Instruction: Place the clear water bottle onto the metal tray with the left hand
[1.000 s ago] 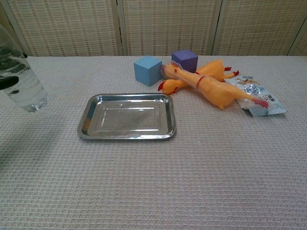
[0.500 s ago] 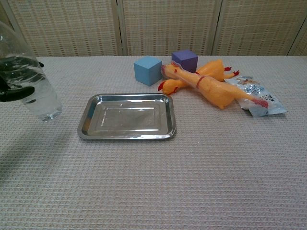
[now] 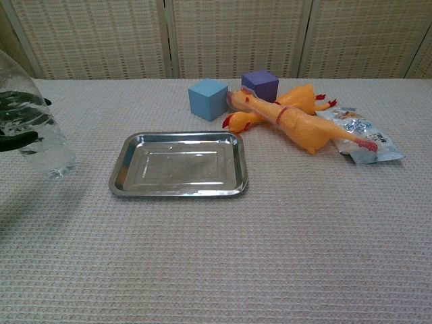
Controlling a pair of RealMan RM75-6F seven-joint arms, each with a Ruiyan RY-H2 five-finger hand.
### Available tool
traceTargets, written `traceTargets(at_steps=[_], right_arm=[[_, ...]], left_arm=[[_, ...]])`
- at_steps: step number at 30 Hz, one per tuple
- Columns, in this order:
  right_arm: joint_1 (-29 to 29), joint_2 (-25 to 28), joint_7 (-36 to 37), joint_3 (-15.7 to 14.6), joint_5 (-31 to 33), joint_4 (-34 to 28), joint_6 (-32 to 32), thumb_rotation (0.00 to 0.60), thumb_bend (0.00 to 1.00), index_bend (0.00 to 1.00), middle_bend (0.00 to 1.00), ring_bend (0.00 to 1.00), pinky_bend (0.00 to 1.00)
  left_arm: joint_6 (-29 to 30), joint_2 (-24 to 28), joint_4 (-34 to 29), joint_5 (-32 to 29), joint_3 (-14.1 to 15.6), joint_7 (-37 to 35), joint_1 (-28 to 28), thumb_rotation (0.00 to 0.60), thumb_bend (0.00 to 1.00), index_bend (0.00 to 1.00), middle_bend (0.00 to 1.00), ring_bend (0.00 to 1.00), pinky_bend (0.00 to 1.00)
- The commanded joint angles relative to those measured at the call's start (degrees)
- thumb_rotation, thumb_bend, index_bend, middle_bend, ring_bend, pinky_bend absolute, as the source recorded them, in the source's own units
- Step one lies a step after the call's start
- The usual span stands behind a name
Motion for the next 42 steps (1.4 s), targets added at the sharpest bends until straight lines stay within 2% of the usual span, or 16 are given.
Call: traceTargets(at_steps=[1, 5, 8, 10, 12, 13, 15, 18, 21, 28, 30, 32, 33, 37, 42], right_arm=[[0.1, 0.0, -0.2, -0.2, -0.1, 0.0, -0.2, 0.600, 0.03, 0.00, 0.00, 0.00, 0.00], [-0.1, 0.1, -0.1, -0.4, -0.8, -0.1, 0.4, 0.600, 0.03, 0.00, 0.00, 0.00, 0.00], [-0.3, 0.3, 0.4, -0.2, -0.9, -0.2, 1.1, 0.600, 0.03, 0.00, 0.00, 0.00, 0.00], [-0.4, 0.4, 0.6, -0.2, -0.9, -0.2, 1.2, 0.600, 0.03, 0.00, 0.00, 0.00, 0.00], [-0.4, 0.4, 0.6, -0.3, -1.2, -0.2, 1.5, 0.600, 0.03, 0.00, 0.00, 0.00, 0.00], [-0.5, 0.4, 0.5, -0.3, -1.3, -0.2, 1.7, 0.600, 0.03, 0.00, 0.00, 0.00, 0.00], [-0.6, 0.3, 0.3, -0.3, -1.4, -0.2, 1.9, 0.600, 0.03, 0.00, 0.00, 0.00, 0.00], [-0.6, 0.2, 0.3, -0.3, -1.2, -0.1, 1.7, 0.600, 0.03, 0.00, 0.00, 0.00, 0.00], [-0.6, 0.3, 0.6, -0.2, -1.0, 0.1, 1.6, 0.600, 0.03, 0.00, 0.00, 0.00, 0.00], [-0.4, 0.5, 1.1, -0.2, -0.9, 0.2, 1.3, 0.600, 0.03, 0.00, 0.00, 0.00, 0.00], [-0.5, 0.6, 1.2, -0.2, -0.9, 0.2, 1.4, 0.600, 0.03, 0.00, 0.00, 0.00, 0.00], [-0.5, 0.6, 0.9, -0.4, -1.1, 0.0, 1.4, 0.600, 0.03, 0.00, 0.00, 0.00, 0.00], [-0.5, 0.5, 0.6, -0.5, -1.4, -0.1, 1.4, 0.600, 0.03, 0.00, 0.00, 0.00, 0.00], [-0.3, 0.0, -0.3, -0.2, -0.4, 0.2, 0.5, 0.600, 0.03, 0.00, 0.00, 0.00, 0.00], [-0.3, 0.4, 0.6, -0.2, -0.5, 0.2, 0.7, 0.600, 0.03, 0.00, 0.00, 0.00, 0.00]], left_arm=[[2.8, 1.5, -1.1, -0.4, -1.9, 2.7, -0.1, 0.600, 0.41, 0.20, 0.26, 0.15, 0.30], [8.6, -1.1, 8.9, -6.9, -6.1, 11.4, 1.4, 0.600, 0.41, 0.20, 0.26, 0.14, 0.30], [9.4, -1.8, 14.0, -10.4, -8.2, 8.9, 2.8, 0.600, 0.42, 0.20, 0.26, 0.14, 0.29], [9.9, -1.2, 14.1, -10.1, -8.2, 5.5, 3.9, 0.600, 0.42, 0.20, 0.26, 0.14, 0.29], [9.1, 0.5, 9.9, -7.6, -6.4, 0.9, 5.0, 0.600, 0.42, 0.20, 0.26, 0.14, 0.29], [8.0, 2.3, 5.4, -4.8, -4.4, -2.8, 5.7, 0.600, 0.42, 0.20, 0.26, 0.14, 0.29], [7.4, 4.3, -0.3, 1.0, -0.7, -5.6, 6.1, 0.600, 0.42, 0.20, 0.26, 0.14, 0.29], [6.3, 4.2, -6.4, 9.2, 4.7, -6.3, 5.2, 0.600, 0.42, 0.19, 0.25, 0.13, 0.29], [3.7, 3.2, -7.9, 10.7, 6.0, -5.1, 3.4, 0.600, 0.42, 0.18, 0.25, 0.13, 0.28], [2.4, 1.5, -4.0, 4.7, 1.5, -3.1, 1.4, 0.600, 0.42, 0.18, 0.25, 0.12, 0.28], [0.0, 1.4, -0.3, -1.4, -2.2, -5.1, 0.2, 0.600, 0.42, 0.18, 0.25, 0.12, 0.27], [-6.9, 1.7, 5.5, -8.8, -6.5, -9.4, -2.7, 0.600, 0.42, 0.18, 0.25, 0.11, 0.27], [-8.2, 1.4, 6.7, -8.6, -6.6, -9.2, -3.6, 0.600, 0.42, 0.18, 0.25, 0.11, 0.27], [-7.9, 0.1, 3.9, -4.8, -5.2, -7.8, -5.0, 0.600, 0.42, 0.19, 0.25, 0.11, 0.27], [-7.7, -2.5, 1.5, -4.6, -5.0, -2.5, -6.9, 0.600, 0.42, 0.18, 0.25, 0.11, 0.27]])
